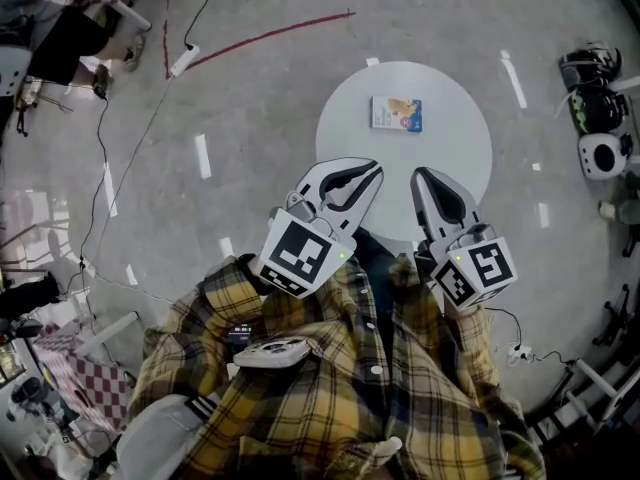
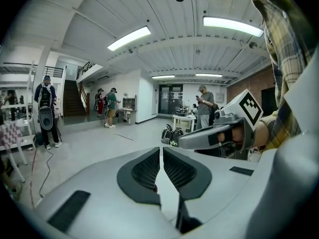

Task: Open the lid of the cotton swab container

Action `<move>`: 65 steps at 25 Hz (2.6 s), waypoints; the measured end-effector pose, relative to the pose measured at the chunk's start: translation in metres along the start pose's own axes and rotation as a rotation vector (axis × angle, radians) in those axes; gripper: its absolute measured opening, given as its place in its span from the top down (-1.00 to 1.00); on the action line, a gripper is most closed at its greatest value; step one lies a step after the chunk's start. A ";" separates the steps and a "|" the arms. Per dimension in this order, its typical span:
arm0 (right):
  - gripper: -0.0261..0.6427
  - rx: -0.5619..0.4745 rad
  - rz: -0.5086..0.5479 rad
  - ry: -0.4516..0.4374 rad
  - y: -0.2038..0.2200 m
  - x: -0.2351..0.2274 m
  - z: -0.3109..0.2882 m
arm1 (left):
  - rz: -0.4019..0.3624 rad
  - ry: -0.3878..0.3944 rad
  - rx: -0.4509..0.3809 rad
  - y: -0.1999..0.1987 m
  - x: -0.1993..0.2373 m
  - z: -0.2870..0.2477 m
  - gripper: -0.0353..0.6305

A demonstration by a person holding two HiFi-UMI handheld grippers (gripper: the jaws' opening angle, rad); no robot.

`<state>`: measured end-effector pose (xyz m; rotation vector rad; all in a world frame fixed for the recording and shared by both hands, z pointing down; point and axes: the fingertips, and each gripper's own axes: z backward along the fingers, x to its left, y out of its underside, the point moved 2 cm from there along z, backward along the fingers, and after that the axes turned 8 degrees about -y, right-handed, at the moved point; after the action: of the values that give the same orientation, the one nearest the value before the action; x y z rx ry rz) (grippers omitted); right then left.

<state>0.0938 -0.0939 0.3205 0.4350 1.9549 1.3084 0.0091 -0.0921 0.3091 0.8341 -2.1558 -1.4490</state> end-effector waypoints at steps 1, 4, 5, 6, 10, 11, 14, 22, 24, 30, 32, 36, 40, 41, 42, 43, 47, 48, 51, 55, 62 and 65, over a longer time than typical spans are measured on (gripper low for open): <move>0.87 0.004 -0.003 0.000 0.002 0.000 -0.001 | -0.003 0.002 0.006 0.003 0.000 -0.001 0.78; 0.87 0.024 -0.008 -0.001 0.008 -0.004 -0.006 | -0.018 0.002 0.017 0.013 0.002 -0.007 0.78; 0.87 0.032 -0.009 -0.001 0.011 -0.004 -0.008 | -0.019 0.004 0.022 0.017 0.003 -0.008 0.78; 0.87 0.040 -0.011 -0.001 0.014 -0.005 -0.010 | -0.018 0.008 0.029 0.022 0.004 -0.010 0.78; 0.87 0.069 -0.023 0.014 0.031 -0.008 -0.015 | -0.020 0.043 0.056 0.045 0.002 -0.013 0.78; 0.87 0.076 -0.028 0.019 0.036 -0.009 -0.016 | -0.021 0.053 0.065 0.051 0.001 -0.014 0.77; 0.87 0.100 -0.069 0.037 0.055 -0.018 -0.020 | -0.016 0.074 0.097 0.073 0.000 -0.022 0.77; 0.87 0.194 -0.148 0.072 0.115 -0.040 -0.031 | -0.018 0.165 0.152 0.120 -0.011 -0.044 0.77; 0.87 0.209 -0.157 0.074 0.125 -0.046 -0.034 | -0.022 0.164 0.163 0.129 -0.009 -0.050 0.77; 0.87 0.265 -0.169 0.066 0.156 -0.054 -0.042 | 0.000 0.151 0.200 0.159 -0.002 -0.061 0.77; 0.87 0.281 -0.172 0.062 0.164 -0.054 -0.043 | 0.007 0.148 0.212 0.166 0.000 -0.063 0.77; 0.87 0.295 -0.180 0.056 0.174 -0.056 -0.047 | 0.011 0.138 0.222 0.177 0.005 -0.068 0.77; 0.87 0.304 -0.188 0.053 0.181 -0.058 -0.046 | 0.022 0.143 0.228 0.188 0.006 -0.073 0.77; 0.87 0.306 -0.187 0.051 0.182 -0.059 -0.045 | 0.023 0.141 0.230 0.189 0.007 -0.074 0.77; 0.87 0.307 -0.185 0.050 0.182 -0.059 -0.045 | 0.023 0.134 0.233 0.190 0.008 -0.075 0.77; 0.87 0.307 -0.184 0.050 0.181 -0.059 -0.045 | 0.022 0.128 0.234 0.191 0.010 -0.075 0.77; 0.87 0.297 -0.186 0.061 0.177 -0.056 -0.039 | 0.026 0.128 0.233 0.194 0.013 -0.072 0.76; 0.87 0.294 -0.188 0.066 0.176 -0.056 -0.037 | 0.027 0.135 0.234 0.195 0.012 -0.073 0.73; 0.87 0.291 -0.190 0.074 0.177 -0.059 -0.033 | 0.032 0.175 0.243 0.199 0.009 -0.075 0.49; 0.87 0.293 -0.192 0.078 0.178 -0.060 -0.031 | -0.004 0.249 0.244 0.203 0.001 -0.072 0.22; 0.87 0.292 -0.194 0.087 0.177 -0.057 -0.025 | -0.159 0.363 0.269 0.223 -0.014 -0.069 0.01; 0.87 0.287 -0.202 0.100 0.178 -0.059 -0.021 | -0.196 0.386 0.300 0.237 -0.017 -0.074 -0.03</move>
<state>0.0975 -0.0694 0.5073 0.3025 2.2177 0.9421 0.0090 -0.0646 0.5563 1.3426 -2.0565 -0.9527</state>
